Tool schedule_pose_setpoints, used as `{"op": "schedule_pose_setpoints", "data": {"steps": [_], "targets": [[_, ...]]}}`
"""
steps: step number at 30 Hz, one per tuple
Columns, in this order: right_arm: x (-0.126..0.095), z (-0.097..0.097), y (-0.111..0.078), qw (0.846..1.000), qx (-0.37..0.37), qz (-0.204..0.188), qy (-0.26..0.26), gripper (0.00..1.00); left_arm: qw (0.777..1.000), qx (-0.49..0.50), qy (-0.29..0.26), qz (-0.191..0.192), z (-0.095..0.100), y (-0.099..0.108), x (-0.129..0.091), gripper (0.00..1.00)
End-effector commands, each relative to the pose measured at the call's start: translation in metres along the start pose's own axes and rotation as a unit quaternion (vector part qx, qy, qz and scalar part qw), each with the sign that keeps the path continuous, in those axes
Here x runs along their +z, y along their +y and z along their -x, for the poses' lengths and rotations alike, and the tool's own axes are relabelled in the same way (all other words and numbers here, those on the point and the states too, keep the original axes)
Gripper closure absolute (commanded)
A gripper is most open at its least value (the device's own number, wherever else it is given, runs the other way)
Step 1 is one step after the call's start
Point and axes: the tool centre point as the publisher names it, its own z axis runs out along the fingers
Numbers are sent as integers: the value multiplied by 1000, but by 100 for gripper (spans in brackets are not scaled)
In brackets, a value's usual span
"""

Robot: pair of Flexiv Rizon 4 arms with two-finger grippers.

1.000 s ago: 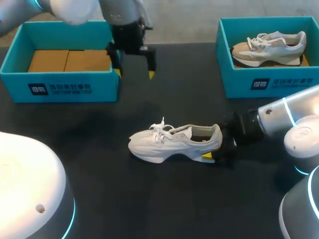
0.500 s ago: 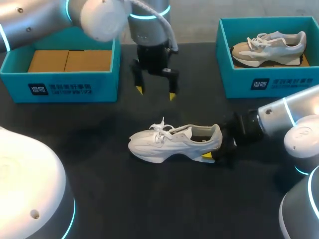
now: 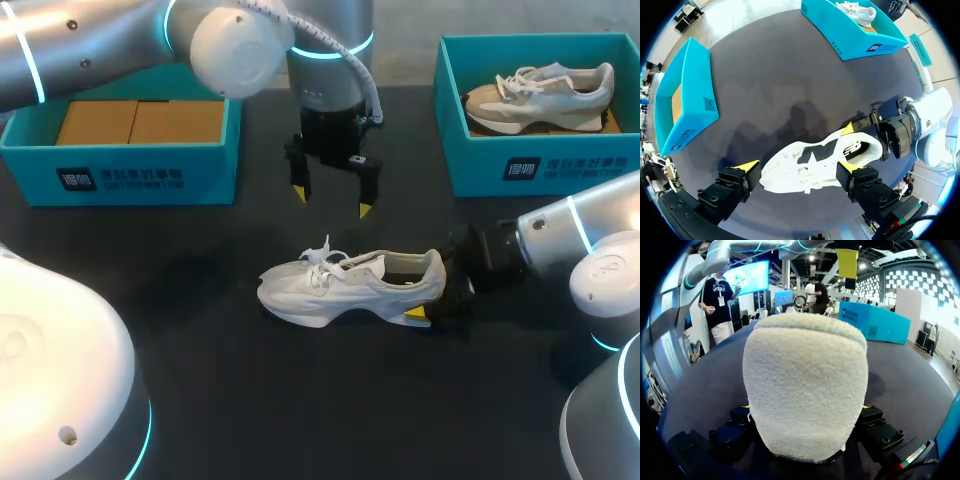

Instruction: Take the shoe out of the shoebox, open the shoe tongue, remove and reinsert the insole, then place the shoe into the shoebox

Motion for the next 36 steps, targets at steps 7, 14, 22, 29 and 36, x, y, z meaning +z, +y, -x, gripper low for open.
{"op": "schedule_pose_setpoints", "data": {"steps": [7,14,22,29,36], "targets": [[8,-1,0,1000,1,-3,-1,100,1000,0,1,-1,1,1,0,0],[8,-1,0,1000,1,-3,-1,100,1000,-19,-6,-10,-16,10,12,0],[8,-1,0,1000,1,-3,-1,100,1000,-7,-16,-8,-36,10,25,0],[8,-1,0,1000,1,-3,-1,100,1000,15,-22,2,-54,6,40,0],[8,-1,0,1000,1,-3,-1,100,999,37,-26,9,-68,3,56,0]]}}
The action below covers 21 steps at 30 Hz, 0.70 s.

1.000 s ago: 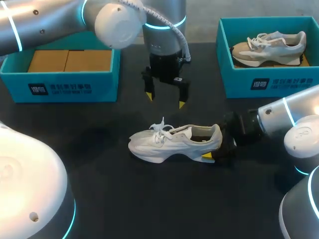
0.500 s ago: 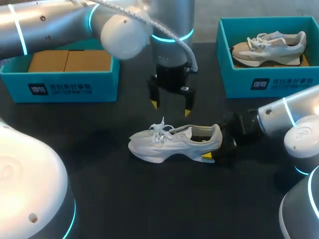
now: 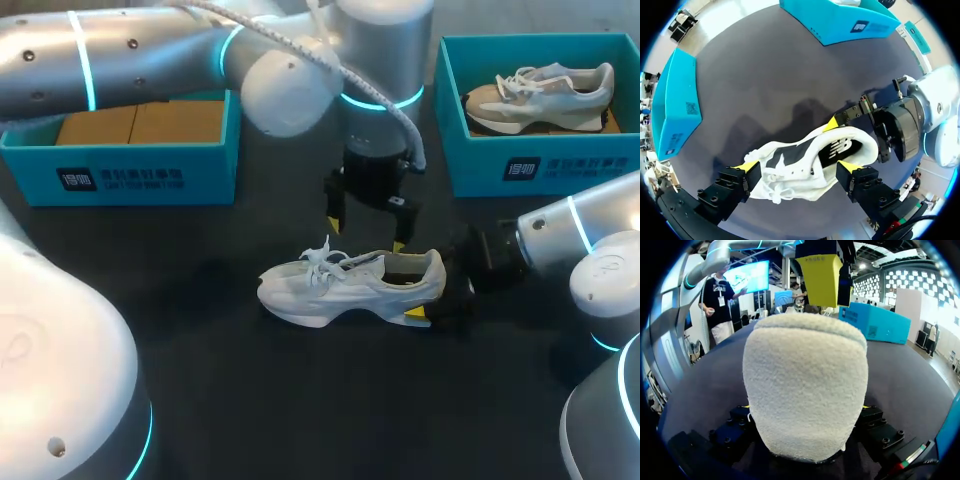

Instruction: Take the shoe out of the shoebox, open the shoe tongue, remove and reinsert the insole, then place the shoe into the shoebox

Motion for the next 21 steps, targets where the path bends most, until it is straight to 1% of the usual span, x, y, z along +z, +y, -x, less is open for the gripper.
{"op": "schedule_pose_setpoints", "data": {"steps": [1,14,21], "targets": [[8,-1,0,1000,1,-3,-1,100,1000,4,-7,10,-10,-9,14,0],[8,-1,0,1000,1,-3,-1,100,999,4,-13,31,-10,-9,35,0],[8,-1,0,1000,1,-3,-1,100,999,7,-5,45,-11,-6,49,0]]}}
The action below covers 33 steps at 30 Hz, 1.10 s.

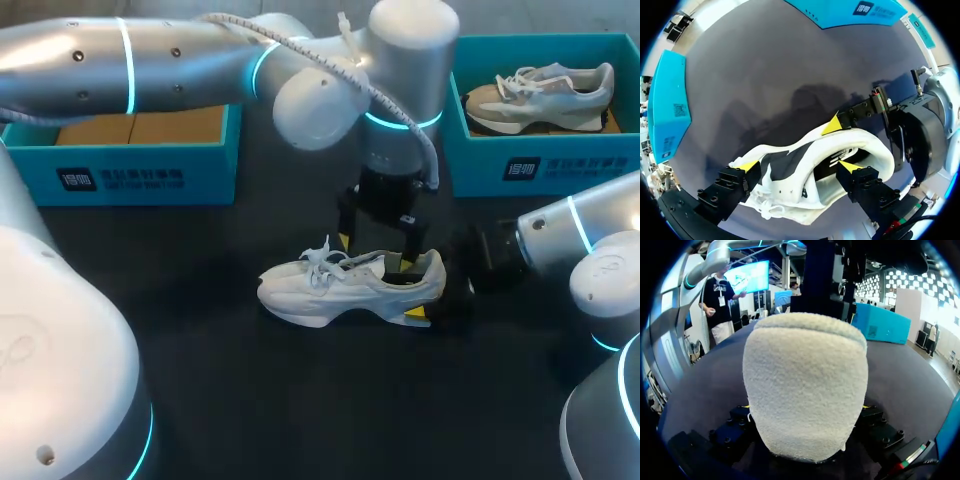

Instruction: Take the shoe out of the shoebox, open the shoe tongue, remove and reinsert the insole, then place the shoe into the shoebox

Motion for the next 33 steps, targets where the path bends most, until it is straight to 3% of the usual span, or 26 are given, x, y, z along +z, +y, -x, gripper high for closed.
{"op": "schedule_pose_setpoints", "data": {"steps": [1,15,33], "targets": [[8,-1,0,1000,1,-3,-1,100,1000,0,5,5,-1,-3,11,0],[8,-1,0,1000,1,-3,-1,100,999,-36,-16,22,12,11,22,0],[8,-1,0,1000,1,-3,-1,100,994,-110,-25,-4,36,39,-15,0]]}}
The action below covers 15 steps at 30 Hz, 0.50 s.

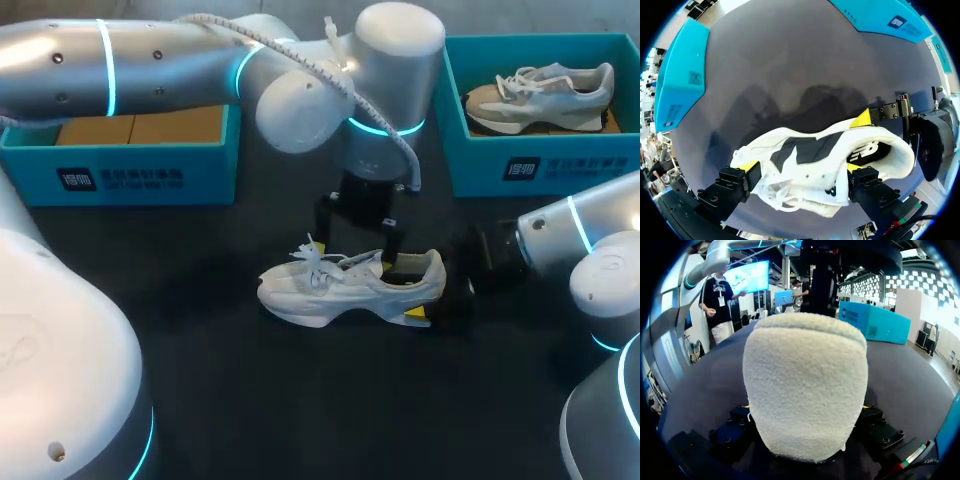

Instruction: Take the shoe out of the shoebox, open the shoe tongue, remove and reinsert the insole, then place the shoe into the shoebox

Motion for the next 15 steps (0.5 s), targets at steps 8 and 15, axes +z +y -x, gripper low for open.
{"op": "schedule_pose_setpoints", "data": {"steps": [8,15], "targets": [[8,-1,0,1000,1,-3,-1,100,999,-30,31,-12,15,21,-26,0],[8,-1,0,1000,1,-3,-1,100,999,-29,40,-11,15,26,-27,0]]}}
